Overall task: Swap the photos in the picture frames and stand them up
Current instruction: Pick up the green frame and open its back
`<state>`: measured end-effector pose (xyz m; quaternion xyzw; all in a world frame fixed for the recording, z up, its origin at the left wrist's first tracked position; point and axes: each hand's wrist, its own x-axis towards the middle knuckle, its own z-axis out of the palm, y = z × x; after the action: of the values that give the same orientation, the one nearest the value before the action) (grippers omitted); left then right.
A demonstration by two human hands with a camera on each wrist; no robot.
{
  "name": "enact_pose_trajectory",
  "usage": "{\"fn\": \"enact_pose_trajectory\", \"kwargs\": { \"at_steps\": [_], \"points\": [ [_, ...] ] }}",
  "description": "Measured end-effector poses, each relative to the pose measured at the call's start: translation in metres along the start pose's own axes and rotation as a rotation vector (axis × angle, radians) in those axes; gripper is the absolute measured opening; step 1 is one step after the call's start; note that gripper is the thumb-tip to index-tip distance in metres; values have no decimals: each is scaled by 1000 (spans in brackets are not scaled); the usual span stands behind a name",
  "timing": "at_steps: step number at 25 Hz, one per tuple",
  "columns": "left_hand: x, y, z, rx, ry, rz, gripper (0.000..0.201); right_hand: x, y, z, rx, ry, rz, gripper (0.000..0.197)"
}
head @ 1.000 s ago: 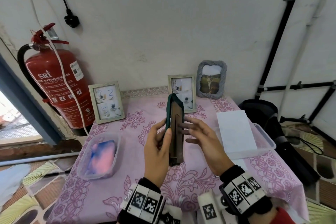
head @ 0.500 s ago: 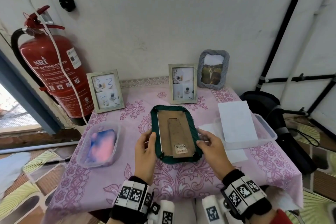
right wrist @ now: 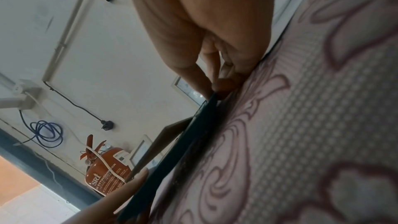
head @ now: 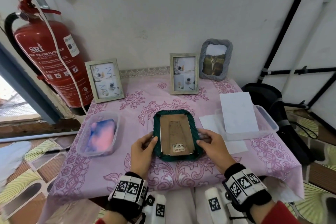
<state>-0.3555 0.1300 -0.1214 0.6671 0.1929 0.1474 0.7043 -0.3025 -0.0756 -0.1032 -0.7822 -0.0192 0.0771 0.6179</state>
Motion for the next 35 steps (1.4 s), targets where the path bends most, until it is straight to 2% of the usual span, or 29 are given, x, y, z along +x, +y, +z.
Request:
{"fn": "enact_pose_trajectory", "kwargs": {
  "at_steps": [6,11,14,19,28,35],
  "points": [
    [-2,-5,0,202,-104,-29,52,0,6,-4,-26,-47,-6,46],
    [-4,-3,-10,176,-214,-55,67,2,9,-14,-61,-188,-23,72],
    [-5,-3,-16,168,-258,-53,71,3,11,-15,-103,-204,-48,79],
    [-4,-6,-18,170,-271,-22,69,1,9,-11,-119,-196,-72,77],
    [-4,-2,-14,345,-320,19,64,-3,2,-10,-106,-247,-103,71],
    [-4,4,-13,360,-326,-9,62,-1,2,-12,-87,-258,-63,70]
  ]
}}
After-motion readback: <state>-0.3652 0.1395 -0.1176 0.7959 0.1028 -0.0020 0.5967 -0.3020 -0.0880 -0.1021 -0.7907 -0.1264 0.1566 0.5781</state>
